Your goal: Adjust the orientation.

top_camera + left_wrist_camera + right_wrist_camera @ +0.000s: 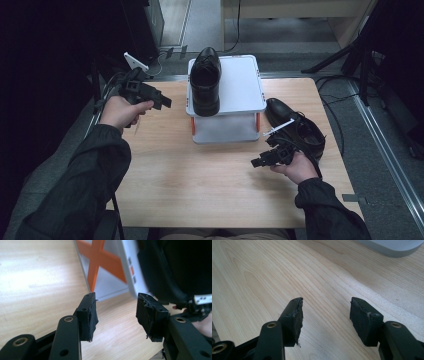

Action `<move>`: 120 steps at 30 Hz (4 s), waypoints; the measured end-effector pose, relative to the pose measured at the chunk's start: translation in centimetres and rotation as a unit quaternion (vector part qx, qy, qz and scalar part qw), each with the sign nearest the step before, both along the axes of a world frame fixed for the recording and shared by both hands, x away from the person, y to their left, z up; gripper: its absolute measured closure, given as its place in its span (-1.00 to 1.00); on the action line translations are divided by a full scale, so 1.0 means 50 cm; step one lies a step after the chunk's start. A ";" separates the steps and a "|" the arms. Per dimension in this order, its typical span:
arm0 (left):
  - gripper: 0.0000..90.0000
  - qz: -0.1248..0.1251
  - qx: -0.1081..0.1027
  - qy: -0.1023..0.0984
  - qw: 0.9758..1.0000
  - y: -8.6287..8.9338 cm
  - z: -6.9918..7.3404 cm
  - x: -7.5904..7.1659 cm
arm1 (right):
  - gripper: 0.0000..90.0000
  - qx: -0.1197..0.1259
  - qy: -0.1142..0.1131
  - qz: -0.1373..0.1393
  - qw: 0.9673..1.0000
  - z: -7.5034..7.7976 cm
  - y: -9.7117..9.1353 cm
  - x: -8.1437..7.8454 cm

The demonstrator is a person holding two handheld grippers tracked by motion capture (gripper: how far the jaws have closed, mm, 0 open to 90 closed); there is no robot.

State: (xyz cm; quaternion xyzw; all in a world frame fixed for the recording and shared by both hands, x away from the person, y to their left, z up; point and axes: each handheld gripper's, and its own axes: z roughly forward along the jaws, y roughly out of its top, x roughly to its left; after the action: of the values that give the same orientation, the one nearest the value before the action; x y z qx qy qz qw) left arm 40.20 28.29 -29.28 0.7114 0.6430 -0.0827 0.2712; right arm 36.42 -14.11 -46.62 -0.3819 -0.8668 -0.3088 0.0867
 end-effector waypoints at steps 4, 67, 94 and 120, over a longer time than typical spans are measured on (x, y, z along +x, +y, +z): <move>0.09 -0.004 0.001 -0.001 1.000 -0.002 -0.028 -0.028 | 0.00 -0.002 -0.001 0.001 1.000 -0.001 0.000 0.000; 0.06 -0.053 0.013 -0.030 0.998 0.013 -0.271 -0.179 | 0.00 0.011 0.005 -0.037 0.999 0.063 -0.070 0.029; 0.05 -0.074 0.025 -0.030 0.996 0.003 -0.280 -0.162 | 0.30 -0.075 0.012 -0.091 0.993 0.125 -0.227 0.113; 0.07 -0.070 0.020 -0.027 0.997 0.013 -0.283 -0.162 | 0.88 -0.079 0.101 -0.153 0.980 0.113 -0.110 0.167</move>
State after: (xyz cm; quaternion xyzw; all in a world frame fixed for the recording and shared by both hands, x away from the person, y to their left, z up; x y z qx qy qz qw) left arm 32.12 28.92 -43.41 0.7619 0.5857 -0.0688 0.2678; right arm 44.78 -19.62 -40.96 -0.5449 -0.8064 -0.2089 0.0952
